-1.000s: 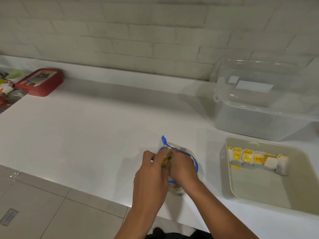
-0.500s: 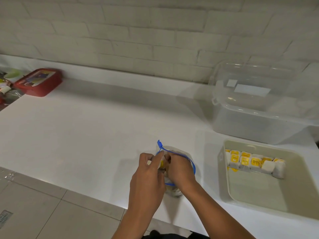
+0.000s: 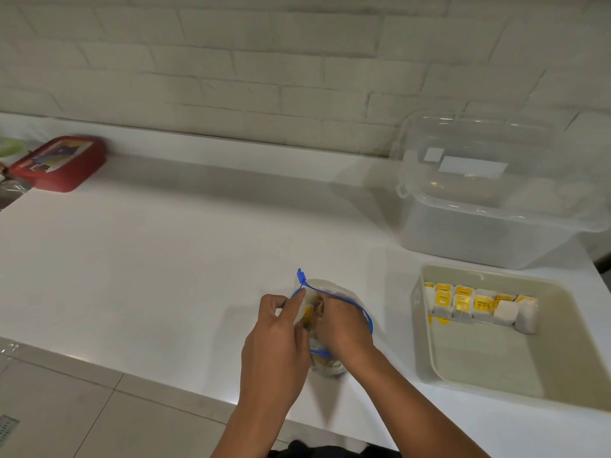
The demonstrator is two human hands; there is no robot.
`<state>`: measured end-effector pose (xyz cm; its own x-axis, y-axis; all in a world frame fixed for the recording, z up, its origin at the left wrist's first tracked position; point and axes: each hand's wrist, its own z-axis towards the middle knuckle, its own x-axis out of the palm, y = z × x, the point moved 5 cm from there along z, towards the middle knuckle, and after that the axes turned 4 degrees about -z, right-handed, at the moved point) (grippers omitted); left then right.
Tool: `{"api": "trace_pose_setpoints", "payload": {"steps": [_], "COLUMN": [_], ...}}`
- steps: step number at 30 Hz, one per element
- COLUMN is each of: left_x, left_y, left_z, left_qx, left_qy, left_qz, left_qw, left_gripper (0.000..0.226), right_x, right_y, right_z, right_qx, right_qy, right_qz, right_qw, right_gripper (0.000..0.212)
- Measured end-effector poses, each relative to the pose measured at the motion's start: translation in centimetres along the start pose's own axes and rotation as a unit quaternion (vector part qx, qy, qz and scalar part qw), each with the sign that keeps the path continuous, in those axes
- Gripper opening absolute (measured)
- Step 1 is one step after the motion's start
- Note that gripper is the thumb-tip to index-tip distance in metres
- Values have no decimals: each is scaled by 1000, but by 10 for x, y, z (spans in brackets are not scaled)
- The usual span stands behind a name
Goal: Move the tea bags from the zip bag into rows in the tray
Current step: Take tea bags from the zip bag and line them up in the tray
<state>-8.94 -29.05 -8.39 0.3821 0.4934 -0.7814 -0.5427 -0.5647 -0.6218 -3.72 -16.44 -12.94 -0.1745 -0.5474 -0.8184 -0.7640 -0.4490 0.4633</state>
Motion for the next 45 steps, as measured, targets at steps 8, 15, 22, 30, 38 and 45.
{"api": "trace_pose_setpoints", "payload": {"steps": [8,15,22,30,38,45], "left_x": [-2,-6,-7,-10,-5,-11], "left_y": [2,8,7,13,14,27], "left_z": [0,3,1,3,1,0], "left_qx": [0,-16,4,4,53,52], "left_qy": [12,16,32,29,50,34], "left_qz": [-1,10,22,30,-14,-12], "left_qw": [1000,1000,999,999,997,998], "left_gripper": [61,58,66,45,21,6], "right_x": [8,-3,-1,-39,-47,-45], "right_y": [1,13,26,25,7,-16], "right_z": [3,-7,-17,-52,-71,-74], "right_qx": [3,-38,-52,-119,-111,-57], "right_qy": [-21,-25,36,-90,-79,-62], "right_qz": [15,-8,-26,-35,165,87], "right_qw": [1000,999,998,988,977,993], "right_gripper": [17,14,14,33,30,34]}}
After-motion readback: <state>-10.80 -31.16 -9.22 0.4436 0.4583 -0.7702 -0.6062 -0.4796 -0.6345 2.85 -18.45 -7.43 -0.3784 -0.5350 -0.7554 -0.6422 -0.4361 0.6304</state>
